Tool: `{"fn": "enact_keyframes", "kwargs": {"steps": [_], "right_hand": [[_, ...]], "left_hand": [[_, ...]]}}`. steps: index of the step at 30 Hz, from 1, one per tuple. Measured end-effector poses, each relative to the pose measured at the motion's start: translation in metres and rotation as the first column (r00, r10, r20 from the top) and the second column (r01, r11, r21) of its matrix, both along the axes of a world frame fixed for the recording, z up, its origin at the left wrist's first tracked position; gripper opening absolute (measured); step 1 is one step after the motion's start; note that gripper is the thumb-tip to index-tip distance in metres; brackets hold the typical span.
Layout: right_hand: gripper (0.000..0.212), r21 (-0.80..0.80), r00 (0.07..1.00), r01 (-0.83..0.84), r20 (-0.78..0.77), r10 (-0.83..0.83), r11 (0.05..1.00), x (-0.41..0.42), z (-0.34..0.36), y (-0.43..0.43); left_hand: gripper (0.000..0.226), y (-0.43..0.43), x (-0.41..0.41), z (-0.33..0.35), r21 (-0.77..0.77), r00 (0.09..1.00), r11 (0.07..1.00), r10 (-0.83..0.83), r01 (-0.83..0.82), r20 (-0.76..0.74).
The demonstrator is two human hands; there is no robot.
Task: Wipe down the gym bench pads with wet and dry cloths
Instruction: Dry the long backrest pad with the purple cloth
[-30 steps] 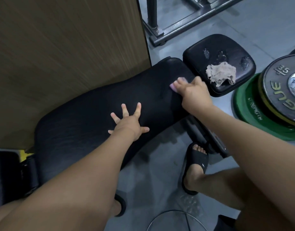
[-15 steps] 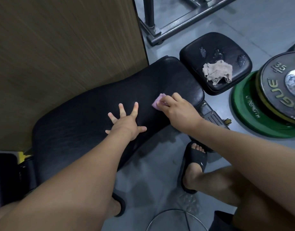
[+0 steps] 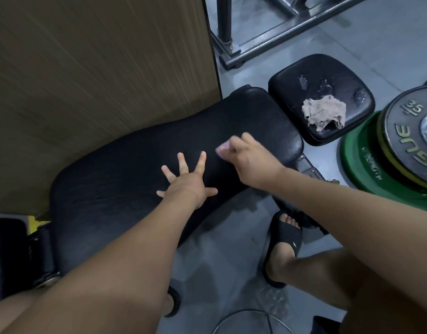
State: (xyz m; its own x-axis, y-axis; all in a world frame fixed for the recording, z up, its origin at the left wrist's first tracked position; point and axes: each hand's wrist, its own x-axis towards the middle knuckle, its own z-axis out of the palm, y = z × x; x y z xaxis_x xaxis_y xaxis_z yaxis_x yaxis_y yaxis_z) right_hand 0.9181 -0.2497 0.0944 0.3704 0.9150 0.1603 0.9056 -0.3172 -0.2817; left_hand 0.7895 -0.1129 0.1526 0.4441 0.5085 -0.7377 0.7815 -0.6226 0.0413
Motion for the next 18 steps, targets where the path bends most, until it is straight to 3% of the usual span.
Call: {"fn": "enact_keyframes", "kwargs": {"steps": [2, 3, 6, 8, 9, 13, 14, 16, 18], "right_hand": [[0.045, 0.002, 0.991, -0.129, 0.040, 0.129, 0.992, 0.015, 0.001, -0.004], [0.044, 0.013, 0.995, -0.078, 0.060, 0.077, 0.997, 0.030, 0.003, -0.003], [0.040, -0.028, 0.953, 0.301, 0.028, -0.301, 0.953, 0.067, 0.007, 0.008], [0.040, -0.042, 0.913, 0.408, 0.021, -0.408, 0.912, 0.059, 0.011, 0.019], [0.040, -0.017, 0.927, 0.375, 0.020, -0.374, 0.927, 0.046, 0.010, 0.024], [0.045, 0.002, 0.997, -0.066, 0.038, 0.066, 0.998, 0.019, 0.000, 0.016], [0.045, 0.004, 0.996, -0.071, 0.051, 0.071, 0.997, 0.031, 0.003, 0.015], [0.043, -0.030, 0.990, 0.134, 0.058, -0.132, 0.991, 0.059, 0.008, 0.020], [0.040, -0.064, 0.920, 0.392, 0.036, -0.390, 0.918, 0.073, 0.014, 0.032]], "left_hand": [[0.102, 0.001, 0.000, -0.001, -0.011, 1.000, 1.000, 0.010, -0.010, 0.000], [0.102, 0.001, 0.000, -0.001, -0.013, 1.000, 1.000, 0.010, -0.010, 0.001], [0.102, 0.001, 0.000, -0.002, -0.011, 1.000, 1.000, 0.017, -0.017, -0.003], [0.103, 0.001, 0.000, -0.001, -0.016, 1.000, 1.000, 0.021, -0.021, -0.003], [0.102, 0.001, 0.001, -0.001, -0.021, 1.000, 1.000, 0.023, -0.023, 0.000], [0.103, 0.002, 0.001, 0.000, -0.029, 1.000, 0.999, 0.030, -0.029, 0.010], [0.103, 0.002, 0.001, 0.000, -0.029, 0.999, 0.999, 0.030, -0.030, 0.010], [0.104, 0.002, 0.001, 0.001, -0.032, 1.000, 0.999, 0.029, -0.028, 0.007], [0.105, 0.002, 0.001, 0.001, -0.034, 1.000, 0.999, 0.027, -0.027, 0.002]]}}
